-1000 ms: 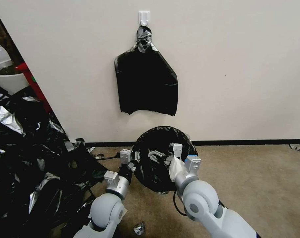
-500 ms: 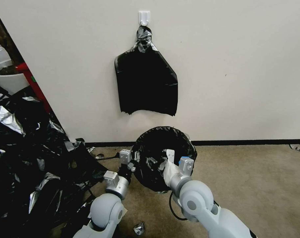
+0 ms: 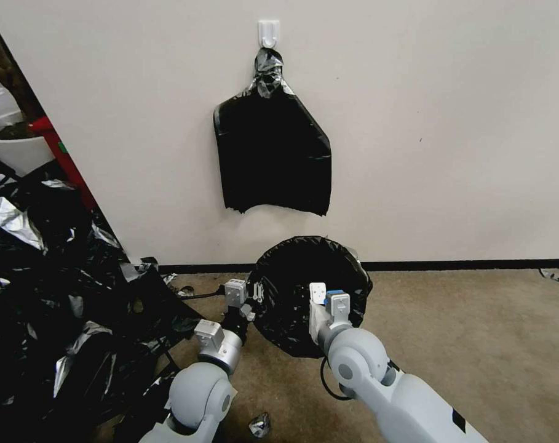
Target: Place a trash bag onto the trash bin.
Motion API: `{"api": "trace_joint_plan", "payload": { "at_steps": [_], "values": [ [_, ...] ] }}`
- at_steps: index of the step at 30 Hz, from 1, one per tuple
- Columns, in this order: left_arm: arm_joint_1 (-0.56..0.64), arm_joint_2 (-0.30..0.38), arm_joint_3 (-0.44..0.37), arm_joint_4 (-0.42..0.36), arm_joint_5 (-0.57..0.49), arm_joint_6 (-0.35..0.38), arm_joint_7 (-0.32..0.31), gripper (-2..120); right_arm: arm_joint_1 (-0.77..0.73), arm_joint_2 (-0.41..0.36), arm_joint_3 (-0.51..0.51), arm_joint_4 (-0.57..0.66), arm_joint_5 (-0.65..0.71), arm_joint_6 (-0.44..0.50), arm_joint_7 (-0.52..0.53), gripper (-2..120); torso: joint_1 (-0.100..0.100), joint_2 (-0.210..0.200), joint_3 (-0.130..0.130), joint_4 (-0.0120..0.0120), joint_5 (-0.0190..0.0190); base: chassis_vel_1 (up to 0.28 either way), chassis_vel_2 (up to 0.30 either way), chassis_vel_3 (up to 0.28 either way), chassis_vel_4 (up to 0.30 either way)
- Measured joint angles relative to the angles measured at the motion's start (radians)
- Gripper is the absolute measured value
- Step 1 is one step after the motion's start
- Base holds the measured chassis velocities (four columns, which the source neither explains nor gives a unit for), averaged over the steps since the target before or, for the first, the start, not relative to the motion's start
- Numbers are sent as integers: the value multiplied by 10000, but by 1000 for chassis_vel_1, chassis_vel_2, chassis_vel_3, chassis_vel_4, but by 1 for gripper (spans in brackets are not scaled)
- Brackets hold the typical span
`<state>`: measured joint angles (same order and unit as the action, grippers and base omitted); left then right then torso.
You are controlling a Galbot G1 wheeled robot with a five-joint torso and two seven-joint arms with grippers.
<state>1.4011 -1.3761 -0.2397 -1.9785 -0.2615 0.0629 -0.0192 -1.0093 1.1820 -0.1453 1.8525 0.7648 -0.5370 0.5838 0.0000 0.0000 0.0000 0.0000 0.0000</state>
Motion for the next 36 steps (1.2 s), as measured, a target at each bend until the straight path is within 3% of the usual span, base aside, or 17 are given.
{"api": "trace_joint_plan", "payload": {
  "at_steps": [13,20,23,26,27,30,31,32,34,35,36],
  "values": [
    [120,-67,72,-160,3,55,-20,3,161,185,-8,-432,-548,370,-50,0,-1,0,0,1,0,0,0,0,0],
    [-241,-90,13,190,-175,676,-717,3,-758,-231,205,765,-759,865,-575,24,0,0,0,0,1,0,0,0,0],
    [-432,-121,21,296,-432,1293,-1256,3,-1229,-382,308,1453,-1048,1087,-946,34,0,0,0,0,0,0,0,0,0],
    [-756,-147,7,298,-1633,2805,-2506,3,-1774,-462,555,2501,-1832,1539,-1324,48,-1,0,0,0,-1,0,0,0,0],
    [-756,-147,7,298,-1633,2805,-2506,3,-1774,-462,555,2501,-1832,1539,-1324,48,-1,0,0,0,-1,0,0,0,0],
    [-1071,-116,-200,84,-4196,4787,-4461,3,-2166,-203,1193,3052,-4686,3360,-2219,64,0,0,0,0,-2,0,0,0,0],
    [-1071,-116,-200,84,-4196,4787,-4461,3,-2166,-203,1193,3052,-4686,3360,-2219,64,0,0,0,0,-2,0,0,0,0],
    [-1152,-69,-267,13,-5000,5320,-5183,3,-2220,-22,1512,3082,-5690,3937,-2566,69,-1,0,0,-1,-2,0,0,0,0],
    [-1235,6,-366,-44,-5842,5938,-6059,3,-2245,245,1908,3079,-6681,4520,-2937,78,-1,0,0,-1,0,0,0,0,0],
    [-1235,6,-366,-44,-5842,5938,-6059,3,-2245,245,1908,3079,-6681,4520,-2937,78,-1,0,0,-1,0,0,0,0,0],
    [-1253,76,-447,-45,-6295,6224,-6456,3,-2259,429,2148,3054,-7132,4775,-3119,84,0,0,0,1,-1,0,0,0,0]
  ]
}}
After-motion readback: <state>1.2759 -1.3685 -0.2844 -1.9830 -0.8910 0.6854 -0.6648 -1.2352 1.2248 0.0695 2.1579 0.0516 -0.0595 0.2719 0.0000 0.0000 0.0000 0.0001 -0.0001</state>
